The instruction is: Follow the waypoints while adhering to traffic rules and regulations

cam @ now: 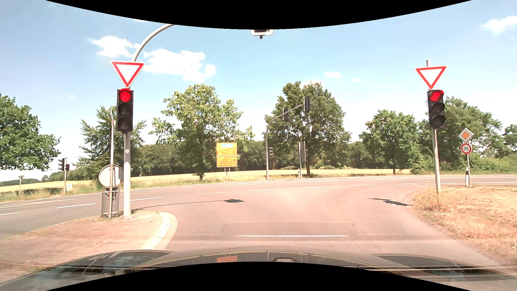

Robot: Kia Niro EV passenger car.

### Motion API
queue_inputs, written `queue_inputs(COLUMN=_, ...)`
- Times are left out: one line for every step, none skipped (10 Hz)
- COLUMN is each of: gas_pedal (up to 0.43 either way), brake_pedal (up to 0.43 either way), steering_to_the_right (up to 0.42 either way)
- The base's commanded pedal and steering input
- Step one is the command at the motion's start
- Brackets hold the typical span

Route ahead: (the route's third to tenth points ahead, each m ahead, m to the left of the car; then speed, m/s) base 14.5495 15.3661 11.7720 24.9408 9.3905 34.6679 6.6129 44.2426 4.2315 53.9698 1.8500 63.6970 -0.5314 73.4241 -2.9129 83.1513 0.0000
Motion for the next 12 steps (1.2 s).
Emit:
queue_inputs(gas_pedal=0.000, brake_pedal=0.000, steering_to_the_right=-0.006)
queue_inputs(gas_pedal=0.000, brake_pedal=0.000, steering_to_the_right=-0.006)
queue_inputs(gas_pedal=0.000, brake_pedal=0.000, steering_to_the_right=-0.006)
queue_inputs(gas_pedal=0.000, brake_pedal=0.000, steering_to_the_right=-0.006)
queue_inputs(gas_pedal=0.000, brake_pedal=0.000, steering_to_the_right=-0.006)
queue_inputs(gas_pedal=0.000, brake_pedal=0.000, steering_to_the_right=-0.006)
queue_inputs(gas_pedal=0.000, brake_pedal=0.000, steering_to_the_right=-0.006)
queue_inputs(gas_pedal=0.000, brake_pedal=0.000, steering_to_the_right=-0.006)
queue_inputs(gas_pedal=0.000, brake_pedal=0.000, steering_to_the_right=-0.006)
queue_inputs(gas_pedal=0.000, brake_pedal=0.000, steering_to_the_right=-0.006)
queue_inputs(gas_pedal=0.000, brake_pedal=0.000, steering_to_the_right=-0.006)
queue_inputs(gas_pedal=0.000, brake_pedal=0.000, steering_to_the_right=-0.006)
